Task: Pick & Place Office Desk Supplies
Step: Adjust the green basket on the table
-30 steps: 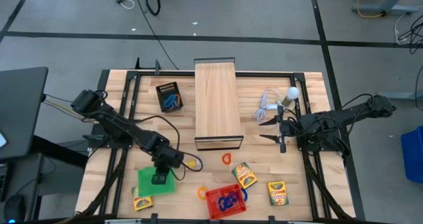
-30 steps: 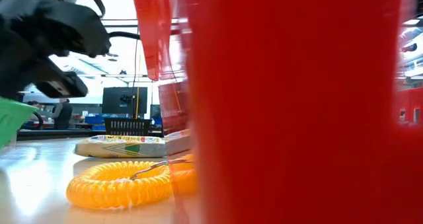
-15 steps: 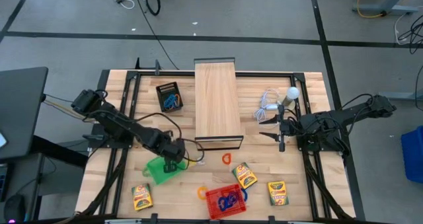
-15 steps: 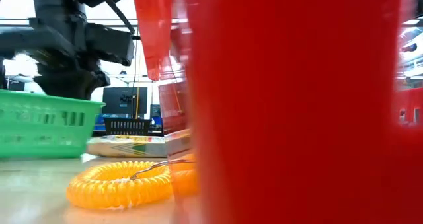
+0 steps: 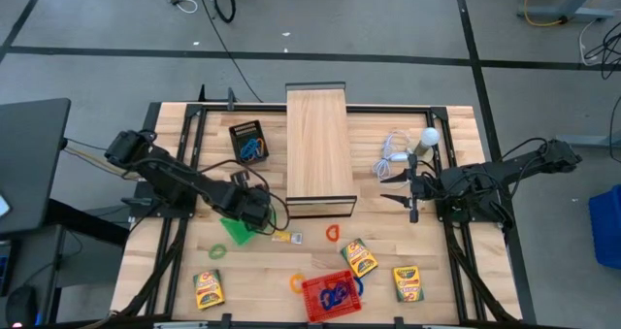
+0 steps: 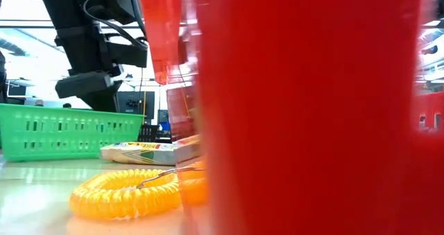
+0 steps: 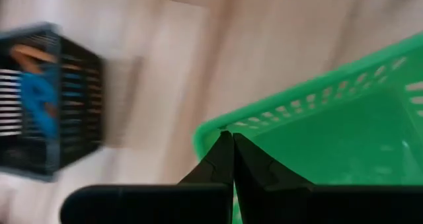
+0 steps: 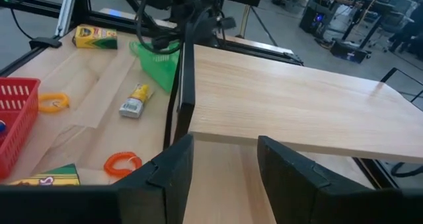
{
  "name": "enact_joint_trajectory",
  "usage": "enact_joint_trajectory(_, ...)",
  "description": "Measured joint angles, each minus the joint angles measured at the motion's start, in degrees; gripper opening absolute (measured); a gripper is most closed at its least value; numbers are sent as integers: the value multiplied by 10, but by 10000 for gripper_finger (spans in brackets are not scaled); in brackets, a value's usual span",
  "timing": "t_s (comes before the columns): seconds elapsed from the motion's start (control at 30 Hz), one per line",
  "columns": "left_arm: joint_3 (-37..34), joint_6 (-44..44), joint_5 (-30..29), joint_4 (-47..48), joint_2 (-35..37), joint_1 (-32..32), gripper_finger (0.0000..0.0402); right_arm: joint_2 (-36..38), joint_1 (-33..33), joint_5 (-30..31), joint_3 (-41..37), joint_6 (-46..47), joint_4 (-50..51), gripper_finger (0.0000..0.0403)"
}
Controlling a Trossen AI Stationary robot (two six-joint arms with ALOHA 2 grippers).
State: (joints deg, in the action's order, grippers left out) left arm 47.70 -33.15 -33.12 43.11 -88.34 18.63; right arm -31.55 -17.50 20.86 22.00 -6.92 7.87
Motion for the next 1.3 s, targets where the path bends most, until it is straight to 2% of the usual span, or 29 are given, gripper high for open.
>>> enact_joint_trajectory(0.1, 0, -22, -28, 17, 19, 3, 1, 0, 0, 0, 0, 1, 7, 176)
enact_joint_trajectory(0.23, 0, -20, -25, 45, 72, 18, 2, 0, 0, -2, 0, 5, 10, 176)
enact_joint_trajectory(0.4, 0, 70, 97, 95, 176, 43, 7, 0, 0, -3, 0, 6, 12, 176)
enact_joint_trajectory(0.5, 0, 58, 168, 118, 233, 54, 8, 0, 0, -3, 0, 6, 13, 176)
enact_joint_trajectory(0.6, 0, 26, 210, 113, 255, 73, 11, 0, 0, -3, 0, 11, 15, 176)
enact_joint_trajectory(0.77, 0, -23, 239, 108, 224, 104, 50, 0, 0, -3, 0, 18, 27, 176)
enact_joint_trajectory(1.1, 0, -63, 333, 107, 100, 111, 220, 0, 0, -2, 0, 18, 32, 176)
enact_joint_trajectory(1.2, 0, -64, 368, 101, 82, 112, 244, 0, 0, -2, 0, 17, 32, 176)
enact_joint_trajectory(1.3, 0, -69, 382, 72, 75, 116, 247, 0, 0, -2, 0, 17, 34, 176)
